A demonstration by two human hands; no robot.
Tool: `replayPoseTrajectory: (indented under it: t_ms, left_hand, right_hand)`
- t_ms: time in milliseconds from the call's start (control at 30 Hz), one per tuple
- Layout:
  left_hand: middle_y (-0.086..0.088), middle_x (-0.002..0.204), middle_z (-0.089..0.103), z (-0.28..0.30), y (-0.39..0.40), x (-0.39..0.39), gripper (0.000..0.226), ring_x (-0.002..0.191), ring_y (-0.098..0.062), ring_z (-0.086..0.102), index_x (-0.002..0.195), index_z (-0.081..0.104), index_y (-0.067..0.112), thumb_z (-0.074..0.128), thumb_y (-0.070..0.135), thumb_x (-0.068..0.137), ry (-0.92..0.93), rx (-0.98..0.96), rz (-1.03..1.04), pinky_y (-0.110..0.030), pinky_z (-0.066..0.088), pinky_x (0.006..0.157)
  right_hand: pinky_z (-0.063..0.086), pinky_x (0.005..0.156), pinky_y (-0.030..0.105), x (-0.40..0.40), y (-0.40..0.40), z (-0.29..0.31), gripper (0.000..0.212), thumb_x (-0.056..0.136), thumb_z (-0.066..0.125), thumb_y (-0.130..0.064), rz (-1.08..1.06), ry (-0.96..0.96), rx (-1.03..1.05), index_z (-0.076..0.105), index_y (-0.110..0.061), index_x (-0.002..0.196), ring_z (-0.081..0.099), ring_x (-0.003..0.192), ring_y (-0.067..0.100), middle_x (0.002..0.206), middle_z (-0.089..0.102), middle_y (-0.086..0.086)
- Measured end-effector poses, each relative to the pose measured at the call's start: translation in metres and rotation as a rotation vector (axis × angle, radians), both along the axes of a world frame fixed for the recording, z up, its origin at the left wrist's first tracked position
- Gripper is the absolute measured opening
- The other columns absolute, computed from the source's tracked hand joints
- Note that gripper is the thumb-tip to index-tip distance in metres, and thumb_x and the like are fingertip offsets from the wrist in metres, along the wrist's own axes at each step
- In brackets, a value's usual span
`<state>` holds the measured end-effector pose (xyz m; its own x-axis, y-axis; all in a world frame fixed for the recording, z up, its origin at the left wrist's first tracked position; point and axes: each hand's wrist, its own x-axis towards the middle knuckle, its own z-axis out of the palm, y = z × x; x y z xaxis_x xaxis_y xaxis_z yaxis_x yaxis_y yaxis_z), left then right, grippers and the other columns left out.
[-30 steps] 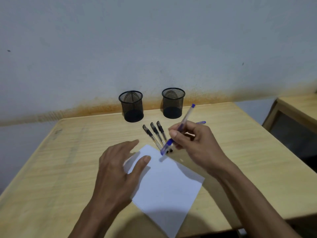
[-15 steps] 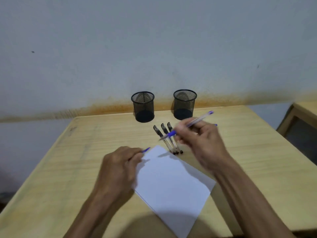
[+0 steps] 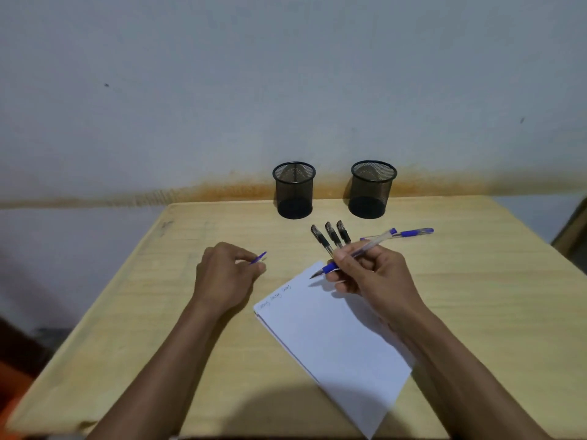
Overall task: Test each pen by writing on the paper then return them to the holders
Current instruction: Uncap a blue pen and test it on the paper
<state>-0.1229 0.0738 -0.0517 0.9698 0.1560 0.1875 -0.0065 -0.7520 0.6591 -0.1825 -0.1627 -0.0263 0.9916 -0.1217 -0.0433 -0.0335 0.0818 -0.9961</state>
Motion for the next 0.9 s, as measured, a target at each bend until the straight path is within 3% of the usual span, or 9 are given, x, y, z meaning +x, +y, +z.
replayPoseTrajectory:
  t_ms: [133,233,367,500,600,667,733,800,900]
  left_hand:
    - [0.005,0.097,0.073,-0.007,0.0,0.002,0.023,0.1,-0.015,0.066,0.089,0.079,0.021,0.077,0.042,0.079,-0.059,-0.007,0.001,-0.037,0.051,0.087]
    - [0.005,0.107,0.071,-0.009,-0.004,-0.01,0.037,0.103,-0.012,0.065,0.101,0.075,0.018,0.074,0.049,0.08,-0.115,-0.066,-0.004,-0.035,0.052,0.09]
    - [0.016,0.099,0.067,-0.004,-0.011,-0.042,0.035,0.101,-0.008,0.058,0.101,0.075,0.024,0.067,0.051,0.08,-0.284,-0.062,-0.204,-0.009,0.039,0.084]
    - [0.018,0.097,0.066,-0.012,-0.009,-0.063,0.035,0.098,-0.007,0.056,0.102,0.073,0.028,0.07,0.054,0.078,-0.24,0.153,-0.445,-0.035,0.045,0.089]
    - [0.017,0.108,0.058,-0.017,-0.006,-0.067,0.049,0.108,-0.004,0.048,0.111,0.071,0.034,0.061,0.068,0.077,-0.158,0.234,-0.497,-0.028,0.034,0.094]
    - [0.015,0.113,0.058,-0.017,-0.006,-0.069,0.051,0.112,-0.004,0.047,0.114,0.07,0.038,0.059,0.071,0.077,-0.155,0.259,-0.531,-0.029,0.034,0.095]
    - [0.015,0.115,0.06,-0.018,-0.007,-0.071,0.051,0.113,-0.005,0.047,0.115,0.07,0.039,0.059,0.072,0.077,-0.164,0.274,-0.554,-0.03,0.035,0.094]
    - [0.015,0.115,0.06,-0.02,-0.007,-0.072,0.052,0.112,-0.006,0.049,0.114,0.071,0.038,0.059,0.072,0.076,-0.169,0.268,-0.552,-0.028,0.034,0.093]
    - [0.01,0.114,0.063,-0.022,-0.007,-0.07,0.056,0.11,-0.011,0.053,0.116,0.071,0.03,0.06,0.07,0.079,-0.197,0.3,-0.564,-0.03,0.037,0.092]
  right_hand:
    - [0.056,0.056,0.035,-0.003,0.011,-0.002,0.014,0.094,0.068,-0.01,-0.019,0.053,0.203,0.068,0.004,0.098,0.069,0.065,0.027,0.076,0.07,0.028]
    - [0.049,0.057,0.035,-0.004,0.011,-0.011,0.011,0.094,0.067,-0.007,0.009,0.06,0.242,0.067,0.004,0.094,0.064,0.065,0.033,0.073,0.067,0.026]
    - [0.052,0.063,0.036,-0.008,0.006,-0.02,0.013,0.094,0.068,-0.01,0.07,0.009,0.136,0.068,0.003,0.092,0.065,0.065,0.033,0.072,0.069,0.031]
    - [0.057,0.069,0.038,-0.016,-0.003,-0.022,0.027,0.085,0.069,-0.025,0.141,-0.034,0.021,0.068,0.0,0.094,0.07,0.07,0.035,0.075,0.073,0.028]
    - [0.057,0.072,0.045,-0.022,-0.01,-0.02,0.032,0.085,0.065,-0.029,0.183,-0.01,0.005,0.063,0.001,0.095,0.071,0.068,0.034,0.077,0.074,0.028]
    - [0.058,0.066,0.041,-0.025,-0.013,-0.018,0.033,0.087,0.062,-0.029,0.202,0.027,0.022,0.059,0.001,0.097,0.072,0.071,0.039,0.081,0.074,0.03]
    - [0.058,0.06,0.038,-0.029,-0.013,-0.016,0.027,0.088,0.064,-0.023,0.195,0.04,0.028,0.055,0.001,0.096,0.073,0.075,0.043,0.084,0.074,0.03]
    - [0.056,0.058,0.039,-0.029,-0.01,-0.013,0.018,0.089,0.07,-0.002,0.185,-0.007,0.009,0.053,0.0,0.092,0.074,0.075,0.042,0.082,0.073,0.029]
    - [0.058,0.059,0.032,-0.023,-0.003,-0.01,0.017,0.082,0.073,0.015,0.202,-0.108,-0.171,0.06,0.006,0.088,0.075,0.068,0.027,0.078,0.074,0.022]
